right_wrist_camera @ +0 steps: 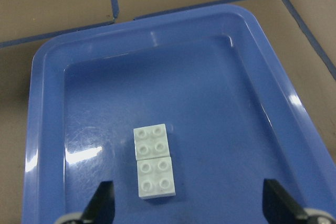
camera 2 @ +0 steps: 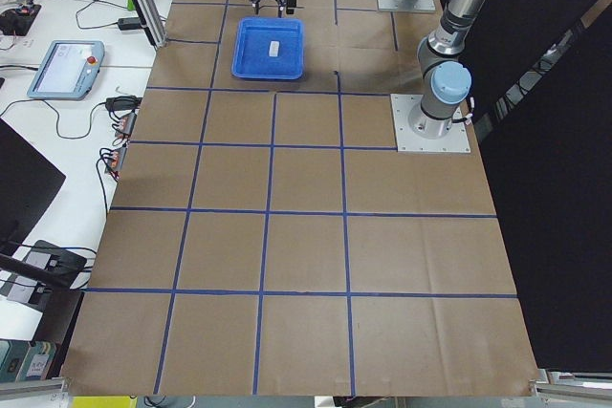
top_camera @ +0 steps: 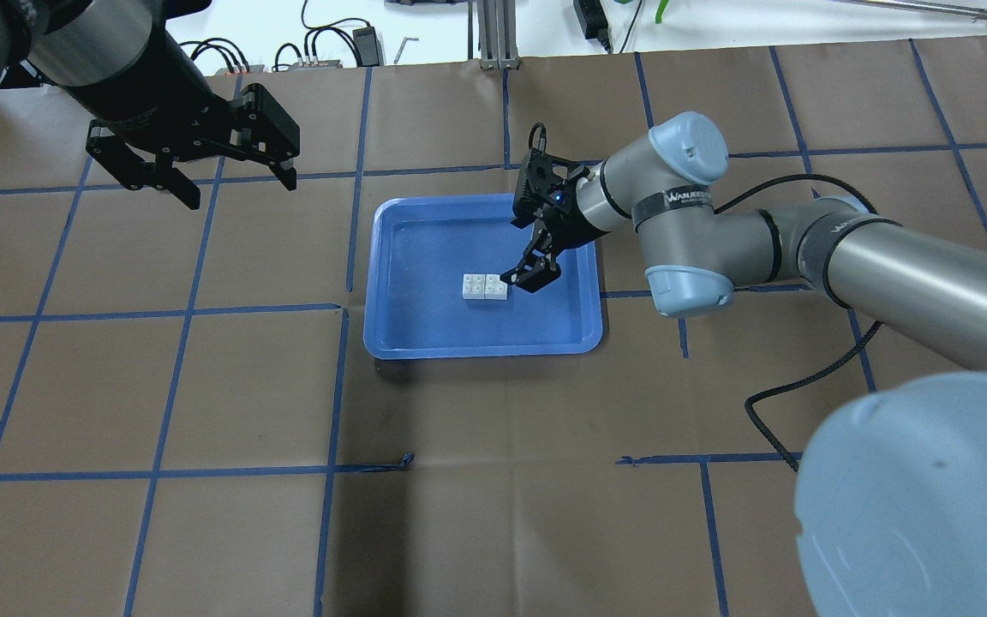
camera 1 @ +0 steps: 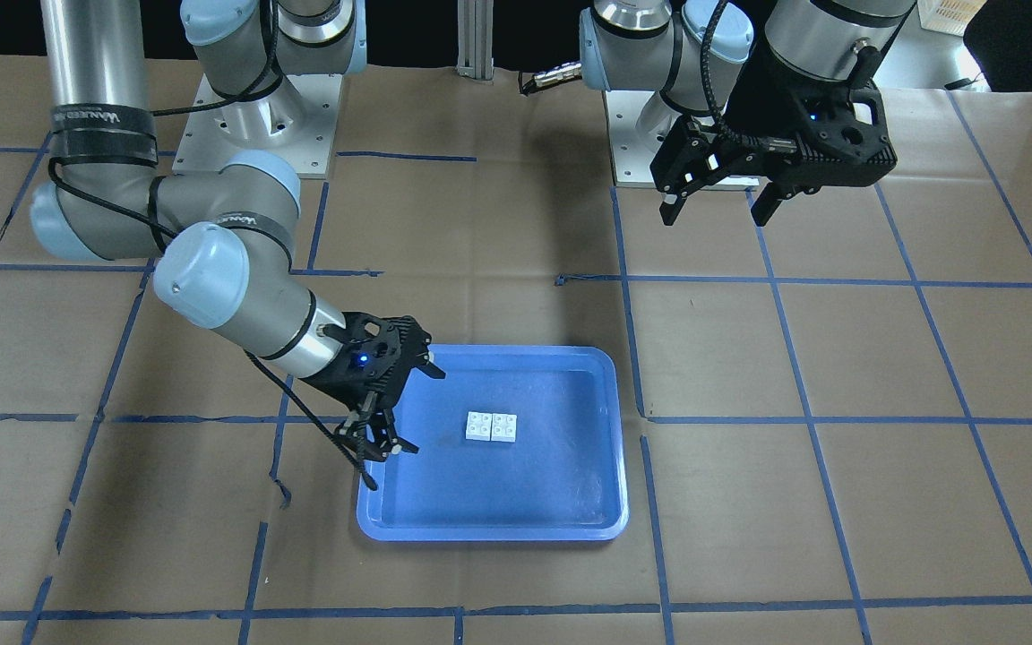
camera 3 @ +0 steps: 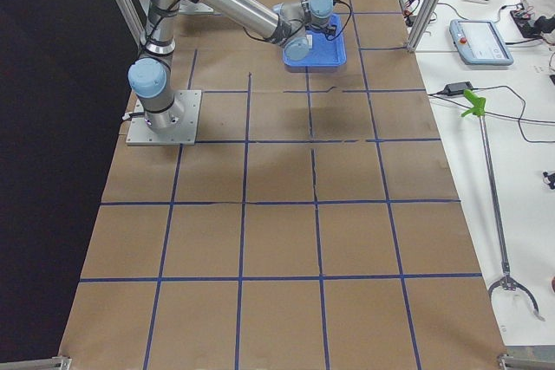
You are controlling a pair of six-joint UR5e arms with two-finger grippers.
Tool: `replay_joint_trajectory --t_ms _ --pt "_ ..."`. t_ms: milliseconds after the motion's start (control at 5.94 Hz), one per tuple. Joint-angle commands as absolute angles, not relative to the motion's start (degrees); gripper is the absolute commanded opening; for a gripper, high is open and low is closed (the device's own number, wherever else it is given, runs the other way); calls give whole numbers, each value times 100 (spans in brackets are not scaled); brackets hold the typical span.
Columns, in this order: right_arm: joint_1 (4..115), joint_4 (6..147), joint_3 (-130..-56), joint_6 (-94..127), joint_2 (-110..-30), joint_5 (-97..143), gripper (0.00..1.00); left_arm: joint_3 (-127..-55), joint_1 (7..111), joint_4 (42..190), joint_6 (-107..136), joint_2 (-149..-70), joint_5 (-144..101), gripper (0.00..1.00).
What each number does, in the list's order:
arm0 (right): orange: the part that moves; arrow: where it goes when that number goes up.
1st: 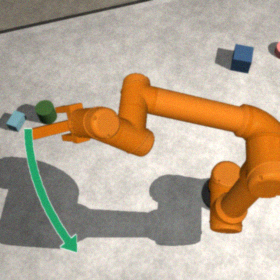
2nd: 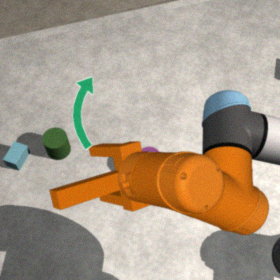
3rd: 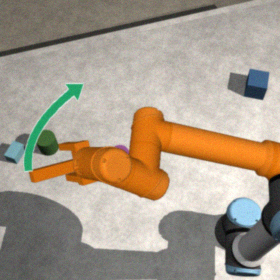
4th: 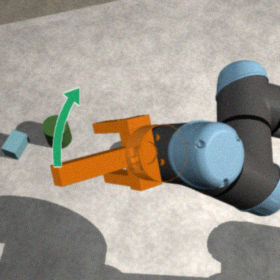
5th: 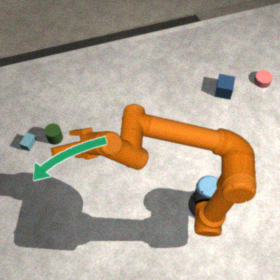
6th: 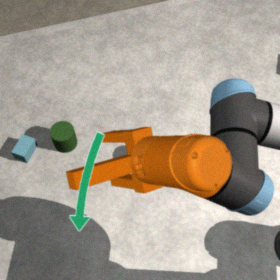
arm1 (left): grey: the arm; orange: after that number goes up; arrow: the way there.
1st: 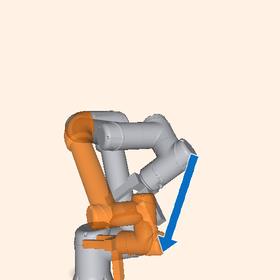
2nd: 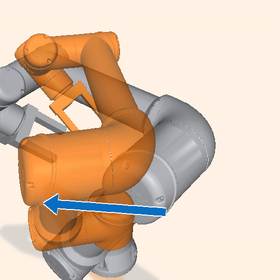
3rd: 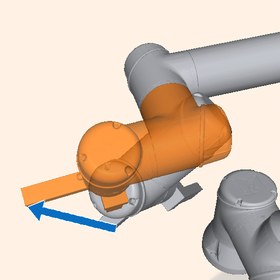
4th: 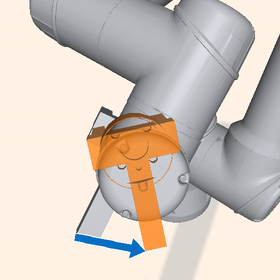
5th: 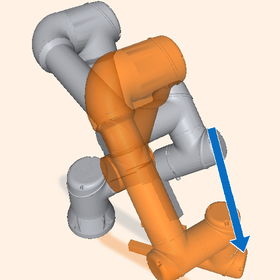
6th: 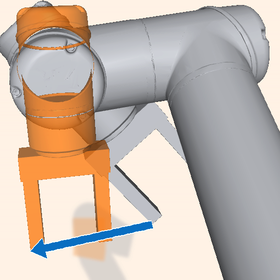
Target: Assemble white blocks and place on blue tray
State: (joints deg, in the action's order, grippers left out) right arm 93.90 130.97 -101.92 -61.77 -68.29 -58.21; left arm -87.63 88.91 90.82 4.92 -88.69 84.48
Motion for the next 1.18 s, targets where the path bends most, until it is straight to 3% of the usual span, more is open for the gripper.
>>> replay_joint_trajectory --t_ms 0,505,1009 --pt "9098 11827 -10002 -5120 -7485 -6544 100 -8763 8895 9079 492 -8868 8446 99" --pt "9035 10842 -9924 -2370 -8444 -8285 100 -8763 8886 9079 483 -8868 8446 99" --pt "9018 8602 -8766 -138 -8630 -8736 100 -8763 8895 9088 483 -8868 8446 99"
